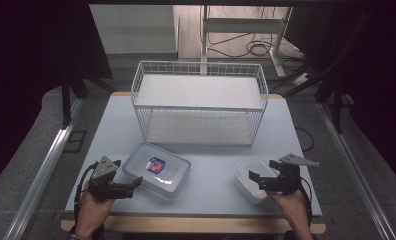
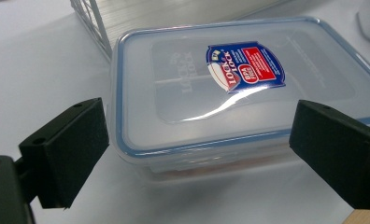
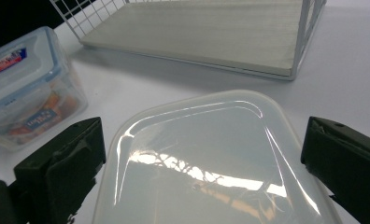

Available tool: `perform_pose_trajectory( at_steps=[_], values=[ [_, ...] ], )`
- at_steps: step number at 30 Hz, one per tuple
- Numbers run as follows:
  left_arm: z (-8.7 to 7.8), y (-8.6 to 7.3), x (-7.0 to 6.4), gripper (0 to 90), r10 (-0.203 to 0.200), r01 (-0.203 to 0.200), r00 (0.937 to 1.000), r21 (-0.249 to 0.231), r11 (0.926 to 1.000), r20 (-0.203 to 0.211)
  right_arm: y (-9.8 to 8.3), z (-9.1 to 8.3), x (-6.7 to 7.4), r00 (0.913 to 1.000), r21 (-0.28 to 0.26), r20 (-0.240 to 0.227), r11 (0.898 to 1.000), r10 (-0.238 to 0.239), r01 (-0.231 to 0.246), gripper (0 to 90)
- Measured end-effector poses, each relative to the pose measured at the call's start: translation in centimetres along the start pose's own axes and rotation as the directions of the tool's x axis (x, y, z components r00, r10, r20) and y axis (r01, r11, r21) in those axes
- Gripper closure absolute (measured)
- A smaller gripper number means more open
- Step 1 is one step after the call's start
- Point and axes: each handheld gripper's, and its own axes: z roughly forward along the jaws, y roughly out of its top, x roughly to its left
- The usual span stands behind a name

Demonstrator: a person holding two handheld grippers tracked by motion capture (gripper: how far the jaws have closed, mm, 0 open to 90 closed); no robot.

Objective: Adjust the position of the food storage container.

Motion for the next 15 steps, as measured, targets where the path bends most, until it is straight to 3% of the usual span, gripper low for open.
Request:
perform_pose_trajectory(
  at_steps=[4, 9, 15],
  values=[
    [0.29, -0.52, 0.12, 3.7, 0.022, -0.023, 0.9995, -0.028, 0.9993, -0.021, 0.01, -0.11, 0.23, 0.9989, 0.005, 0.028, 0.999, -0.037, 0.037, 1.5],
    [0.50, -0.61, -0.02, 3.0, 0.050, -0.051, 0.9985, -0.027, 0.9983, -0.022, 0.15, -0.18, 0.47, 0.9975, 0.009, 0.048, 0.999, -0.053, 0.053, 4.4],
    [0.35, -0.62, 0.08, 3.0, 0.049, -0.050, 0.9983, -0.032, 0.9982, -0.030, 0.30, -0.28, 0.68, 0.9947, 0.020, 0.069, 0.997, -0.075, 0.074, 9.5]
  ],
)
